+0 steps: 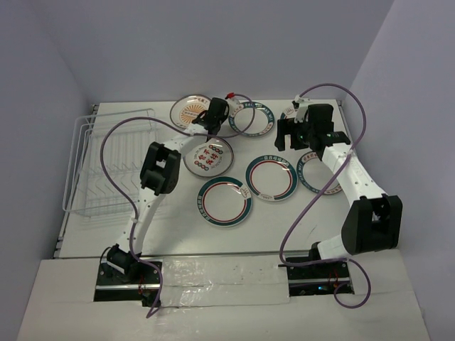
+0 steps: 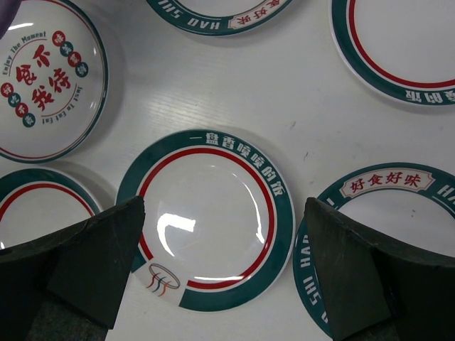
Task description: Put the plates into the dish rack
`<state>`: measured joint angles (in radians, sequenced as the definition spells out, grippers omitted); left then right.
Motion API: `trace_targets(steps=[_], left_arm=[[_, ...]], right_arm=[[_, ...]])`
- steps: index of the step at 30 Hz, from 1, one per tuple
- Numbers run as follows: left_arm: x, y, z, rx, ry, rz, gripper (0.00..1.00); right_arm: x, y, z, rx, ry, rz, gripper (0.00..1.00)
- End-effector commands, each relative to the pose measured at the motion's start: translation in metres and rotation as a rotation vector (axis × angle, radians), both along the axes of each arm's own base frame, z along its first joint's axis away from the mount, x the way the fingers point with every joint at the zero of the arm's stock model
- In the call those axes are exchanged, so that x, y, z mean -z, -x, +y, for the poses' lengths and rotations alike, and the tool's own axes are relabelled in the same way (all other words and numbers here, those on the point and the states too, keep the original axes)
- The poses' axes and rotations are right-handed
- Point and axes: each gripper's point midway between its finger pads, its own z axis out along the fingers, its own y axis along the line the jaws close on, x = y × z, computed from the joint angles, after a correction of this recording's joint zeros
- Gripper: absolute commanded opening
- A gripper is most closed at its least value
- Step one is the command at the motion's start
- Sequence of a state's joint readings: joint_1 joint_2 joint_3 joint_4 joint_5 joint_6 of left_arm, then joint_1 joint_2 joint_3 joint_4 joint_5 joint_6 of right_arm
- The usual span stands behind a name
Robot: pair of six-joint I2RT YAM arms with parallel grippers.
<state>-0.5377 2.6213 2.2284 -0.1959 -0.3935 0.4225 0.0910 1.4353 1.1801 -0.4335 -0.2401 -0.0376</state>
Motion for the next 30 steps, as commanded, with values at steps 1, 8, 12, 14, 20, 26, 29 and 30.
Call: trace_targets(steps=[1, 8, 12, 14, 20, 26, 29, 30], left_arm=[[-0.026, 0.001, -0.009, -0.003, 0.049, -0.04, 0.0], [-0.152, 0.016, -0.004, -0.045, 0.175, -0.188, 0.0], [-0.234, 0.041, 0.015, -0.046, 0.34, -0.239, 0.0], [-0.283, 0.063, 0.026, 0.001, 0.463, -0.233, 0.0], [-0.382, 0.151, 0.067, 0.114, 0.789, -0.147, 0.0], [-0.41, 0.235, 0.153, 0.144, 0.915, -0.102, 0.0], [-0.407, 0.265, 0.195, 0.058, 0.913, -0.109, 0.0], [-0.401, 0.278, 0.198, 0.077, 0.93, -0.069, 0.0]], right_arm=[[-0.033, -0.01, 0.002, -0.002, -0.028, -0.083, 1.0], [-0.046, -0.007, 0.005, -0.018, -0.043, -0.114, 1.0], [-0.051, -0.004, 0.006, -0.025, -0.048, -0.127, 1.0], [-0.052, -0.003, 0.007, -0.03, -0.05, -0.127, 1.0], [-0.058, 0.0, 0.008, -0.044, -0.052, -0.143, 1.0], [-0.065, 0.001, 0.018, -0.089, -0.084, -0.151, 1.0], [-0.071, 0.001, 0.025, -0.114, -0.098, -0.159, 1.0], [-0.07, 0.001, 0.03, -0.127, -0.1, -0.154, 1.0]])
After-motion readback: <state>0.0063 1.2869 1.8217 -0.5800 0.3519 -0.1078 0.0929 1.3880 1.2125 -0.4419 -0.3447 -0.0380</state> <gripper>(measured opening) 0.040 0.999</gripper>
